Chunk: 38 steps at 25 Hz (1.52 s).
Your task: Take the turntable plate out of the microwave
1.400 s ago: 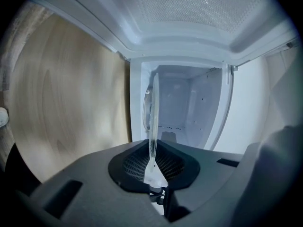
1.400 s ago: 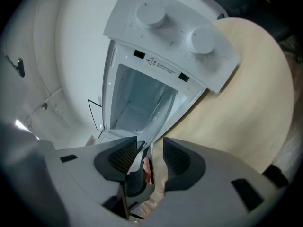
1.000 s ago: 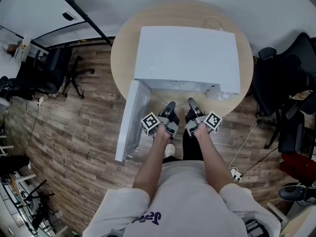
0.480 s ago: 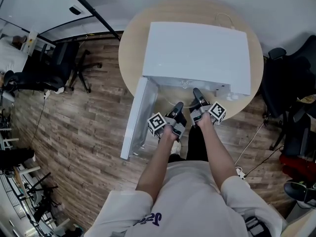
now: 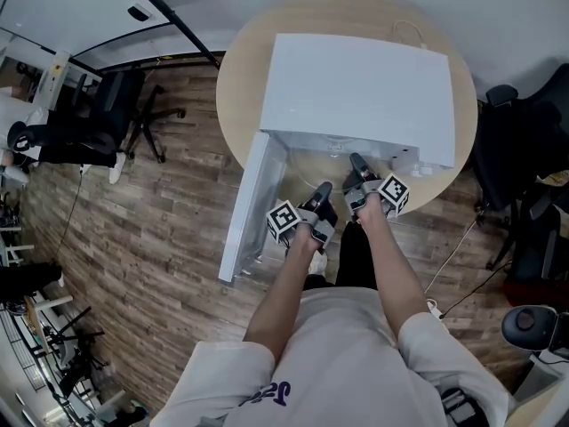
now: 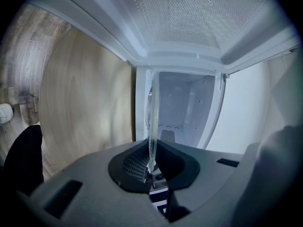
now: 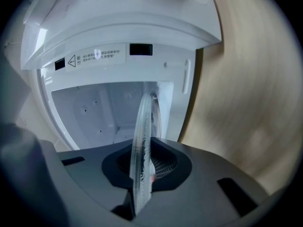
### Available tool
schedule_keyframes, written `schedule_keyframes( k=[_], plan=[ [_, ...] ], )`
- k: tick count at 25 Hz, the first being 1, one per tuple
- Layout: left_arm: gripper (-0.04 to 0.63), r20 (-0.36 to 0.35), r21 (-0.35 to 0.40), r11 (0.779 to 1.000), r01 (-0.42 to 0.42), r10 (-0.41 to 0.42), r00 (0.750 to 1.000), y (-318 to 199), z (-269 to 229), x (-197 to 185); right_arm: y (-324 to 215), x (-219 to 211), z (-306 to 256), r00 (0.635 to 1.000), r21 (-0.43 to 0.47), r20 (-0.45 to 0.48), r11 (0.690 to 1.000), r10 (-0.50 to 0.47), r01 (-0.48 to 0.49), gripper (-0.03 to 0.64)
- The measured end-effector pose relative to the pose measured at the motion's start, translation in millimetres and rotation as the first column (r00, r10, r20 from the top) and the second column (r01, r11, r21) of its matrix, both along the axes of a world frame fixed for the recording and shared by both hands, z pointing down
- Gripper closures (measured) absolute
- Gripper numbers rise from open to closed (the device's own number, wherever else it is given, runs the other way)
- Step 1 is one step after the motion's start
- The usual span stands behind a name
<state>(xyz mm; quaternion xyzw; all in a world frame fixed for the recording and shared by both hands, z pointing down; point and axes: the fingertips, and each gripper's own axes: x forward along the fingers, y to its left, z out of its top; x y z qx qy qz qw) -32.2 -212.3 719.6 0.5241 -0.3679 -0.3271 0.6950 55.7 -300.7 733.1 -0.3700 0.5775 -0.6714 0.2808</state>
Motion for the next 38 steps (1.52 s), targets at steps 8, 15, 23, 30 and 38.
schedule_keyframes(
  k=[8,15,23,30,38],
  plan=[
    [0.557,0.002,0.003,1.000,-0.023,0.023,1.000,16.9,-3.8,0.9,19.2,1.8,-2.2,1.000,-0.017,0.022,1.000,0.012,-0.012,0.584],
    [0.557,0.026,0.058,0.995,-0.085,0.084,0.996,33.7,-17.5,4.8,43.3,13.6,-13.3,0.997,0.003,0.032,0.998,0.067,-0.067,0.585],
    [0.432,0.027,0.173,0.981,-0.084,0.080,0.996,29.5,-30.2,-8.9,76.8,18.1,-30.3,0.992,0.017,0.072,0.995,0.101,-0.102,0.584],
    [0.371,-0.016,0.251,0.965,-0.079,0.086,0.996,17.4,-61.0,-10.3,108.8,9.4,-58.4,0.995,0.068,0.071,0.995,0.067,-0.072,0.584],
    [0.502,-0.024,0.262,0.963,-0.071,0.080,0.997,28.4,-89.7,-6.0,131.9,10.8,-96.1,0.996,0.126,0.055,0.989,0.070,-0.077,0.584]
  ],
)
